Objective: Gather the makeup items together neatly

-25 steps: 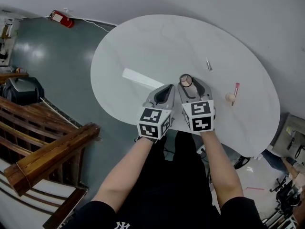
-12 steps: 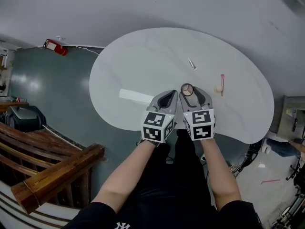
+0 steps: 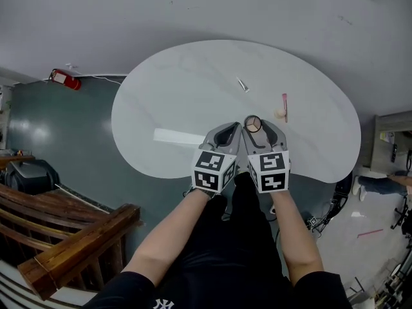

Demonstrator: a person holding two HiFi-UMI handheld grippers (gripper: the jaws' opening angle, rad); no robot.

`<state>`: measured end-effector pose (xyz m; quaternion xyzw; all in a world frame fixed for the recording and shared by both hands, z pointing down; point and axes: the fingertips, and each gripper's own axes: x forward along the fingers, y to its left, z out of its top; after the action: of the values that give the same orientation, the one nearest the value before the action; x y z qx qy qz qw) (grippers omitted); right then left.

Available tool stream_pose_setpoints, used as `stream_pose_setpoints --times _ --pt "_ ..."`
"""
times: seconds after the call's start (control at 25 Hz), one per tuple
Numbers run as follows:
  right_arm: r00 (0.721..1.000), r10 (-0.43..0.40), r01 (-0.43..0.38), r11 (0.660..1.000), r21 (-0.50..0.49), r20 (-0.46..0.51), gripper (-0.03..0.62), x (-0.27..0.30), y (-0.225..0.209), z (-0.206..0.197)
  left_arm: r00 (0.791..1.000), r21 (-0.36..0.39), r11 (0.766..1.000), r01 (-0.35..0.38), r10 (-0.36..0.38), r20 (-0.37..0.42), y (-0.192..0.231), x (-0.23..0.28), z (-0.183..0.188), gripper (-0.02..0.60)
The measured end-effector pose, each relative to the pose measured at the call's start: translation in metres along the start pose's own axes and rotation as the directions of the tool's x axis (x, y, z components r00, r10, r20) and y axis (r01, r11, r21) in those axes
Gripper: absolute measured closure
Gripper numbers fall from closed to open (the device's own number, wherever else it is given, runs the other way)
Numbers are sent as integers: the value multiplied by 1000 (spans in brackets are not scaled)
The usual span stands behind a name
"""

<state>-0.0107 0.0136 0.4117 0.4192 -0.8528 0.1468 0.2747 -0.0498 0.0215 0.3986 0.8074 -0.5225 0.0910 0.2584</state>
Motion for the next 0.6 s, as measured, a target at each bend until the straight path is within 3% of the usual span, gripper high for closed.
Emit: stream_pose_setpoints --times 0.6 --pt "995 -88 92 993 79 -43 376 -20 -101 -38 993 47 996 77 -73 -89 -57 69 -26 572"
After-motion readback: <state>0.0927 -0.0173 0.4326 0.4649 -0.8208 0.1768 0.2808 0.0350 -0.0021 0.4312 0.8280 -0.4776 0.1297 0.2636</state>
